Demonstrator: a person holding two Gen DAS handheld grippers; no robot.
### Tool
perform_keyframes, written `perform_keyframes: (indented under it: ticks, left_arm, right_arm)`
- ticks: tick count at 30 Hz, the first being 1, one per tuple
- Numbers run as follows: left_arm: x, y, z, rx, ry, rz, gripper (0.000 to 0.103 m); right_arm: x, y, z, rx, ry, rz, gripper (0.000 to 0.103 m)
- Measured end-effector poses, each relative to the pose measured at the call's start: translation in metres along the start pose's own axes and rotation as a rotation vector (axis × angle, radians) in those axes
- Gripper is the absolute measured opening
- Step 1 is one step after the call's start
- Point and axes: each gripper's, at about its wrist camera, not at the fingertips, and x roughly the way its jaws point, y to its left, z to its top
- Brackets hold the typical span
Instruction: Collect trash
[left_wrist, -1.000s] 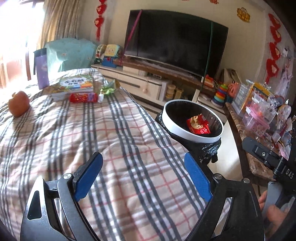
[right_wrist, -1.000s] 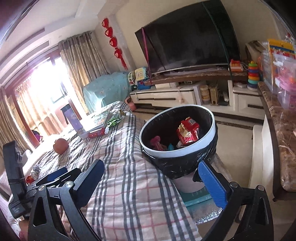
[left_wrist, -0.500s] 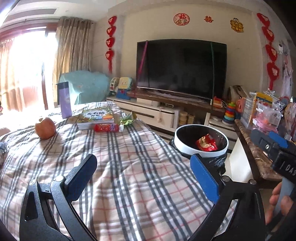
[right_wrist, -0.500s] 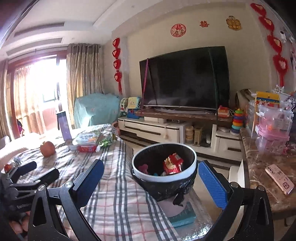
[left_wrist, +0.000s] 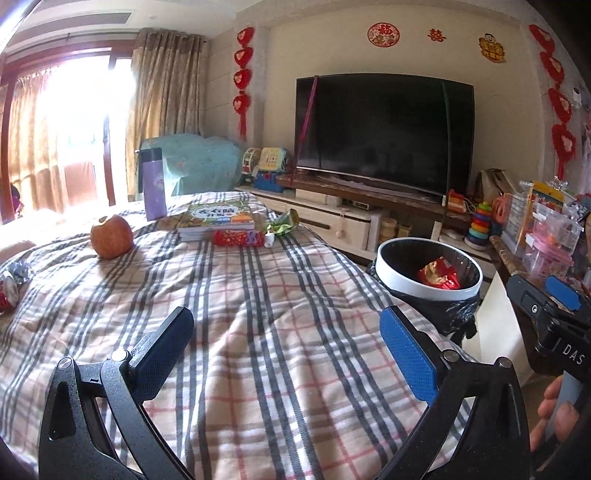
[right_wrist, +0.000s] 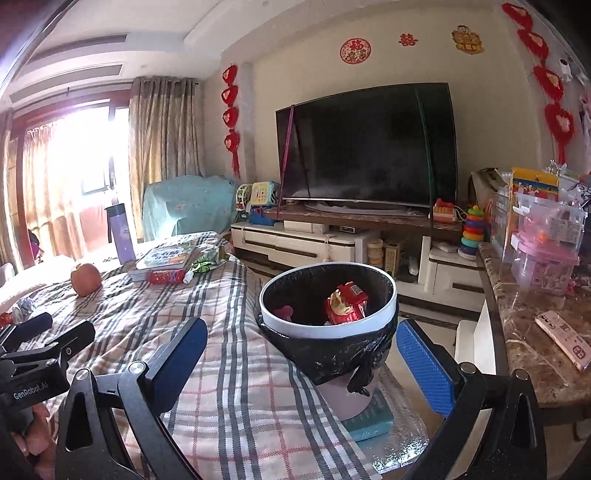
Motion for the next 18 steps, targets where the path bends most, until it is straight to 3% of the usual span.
perform_keyframes:
  ticks: [18]
  left_arm:
    - [-0.009,-0.012,0.000,0.055,-0.036,0.027,0.103]
  right_arm:
    - [-0.002,0.000,-0.002,0.002,-0.008,0.004,0.103]
